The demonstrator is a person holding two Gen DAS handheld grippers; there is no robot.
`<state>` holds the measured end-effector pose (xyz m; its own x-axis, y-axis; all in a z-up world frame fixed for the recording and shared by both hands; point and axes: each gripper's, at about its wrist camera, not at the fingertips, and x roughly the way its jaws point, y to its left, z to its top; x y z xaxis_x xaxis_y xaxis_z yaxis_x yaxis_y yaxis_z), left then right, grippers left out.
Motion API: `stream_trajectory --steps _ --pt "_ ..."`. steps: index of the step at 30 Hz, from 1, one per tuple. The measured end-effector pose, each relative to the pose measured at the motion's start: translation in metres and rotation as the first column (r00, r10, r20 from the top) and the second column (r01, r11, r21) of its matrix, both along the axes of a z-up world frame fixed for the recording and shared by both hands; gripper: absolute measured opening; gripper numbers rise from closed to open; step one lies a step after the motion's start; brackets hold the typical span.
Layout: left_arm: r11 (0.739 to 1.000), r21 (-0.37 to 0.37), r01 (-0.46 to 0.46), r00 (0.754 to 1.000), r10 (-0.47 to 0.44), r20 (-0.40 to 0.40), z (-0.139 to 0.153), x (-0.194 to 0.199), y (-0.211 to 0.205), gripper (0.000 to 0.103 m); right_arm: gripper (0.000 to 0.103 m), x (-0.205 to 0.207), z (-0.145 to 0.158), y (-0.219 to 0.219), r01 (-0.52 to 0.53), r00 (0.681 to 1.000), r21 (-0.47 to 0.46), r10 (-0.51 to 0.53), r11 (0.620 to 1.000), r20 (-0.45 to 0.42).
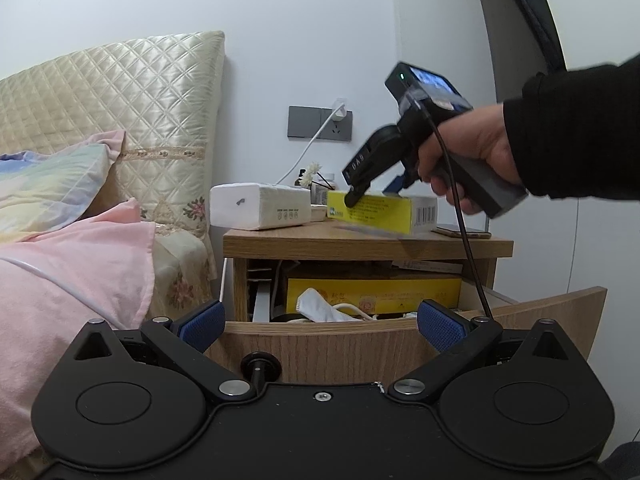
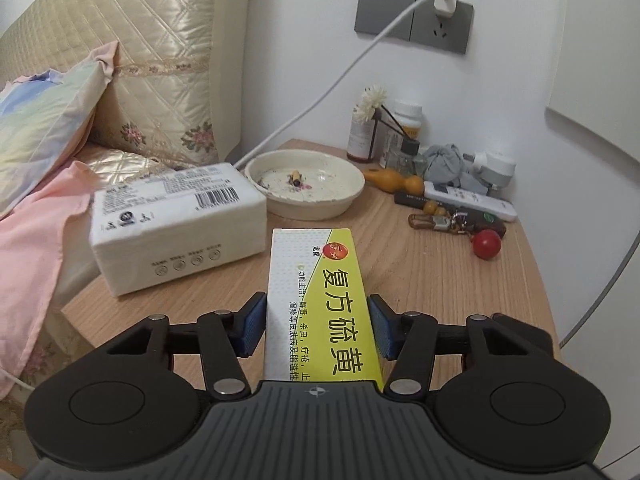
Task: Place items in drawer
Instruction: 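Close the right gripper around the yellow medicine box, then carry the yellow medicine box with the right gripper down into the open drawer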
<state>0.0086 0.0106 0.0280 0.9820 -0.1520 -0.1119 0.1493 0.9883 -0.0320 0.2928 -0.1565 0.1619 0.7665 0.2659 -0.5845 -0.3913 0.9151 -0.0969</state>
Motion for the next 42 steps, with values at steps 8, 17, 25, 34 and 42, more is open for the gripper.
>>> stream_trajectory --steps 8,17,25,34,42 --pt "1.000 0.008 0.003 1.000 -0.003 0.009 0.000 -0.002 -0.003 0.102 0.058 -0.030 0.024 0.003 -0.018 0.999 -0.025 0.019 1.000 0.033" --pt "1.000 0.025 0.012 1.000 -0.012 0.028 0.003 -0.009 -0.009 0.102 0.058 -0.077 0.045 0.002 -0.051 0.998 -0.045 0.053 0.998 0.043" --pt "0.999 0.043 0.023 0.998 -0.026 0.050 0.006 -0.015 -0.014 0.102 0.058 -0.117 0.054 0.001 -0.086 0.996 -0.069 0.087 0.994 0.019" --pt "0.999 0.028 0.020 0.998 -0.022 0.059 0.010 -0.017 -0.012 0.102 0.058 -0.135 0.030 0.009 -0.231 0.970 -0.099 0.222 0.968 -0.096" --pt "0.999 0.035 -0.001 0.999 -0.001 0.050 0.008 -0.012 -0.007 0.102 0.058 -0.129 -0.019 0.023 -0.360 0.924 -0.147 0.330 0.921 -0.191"
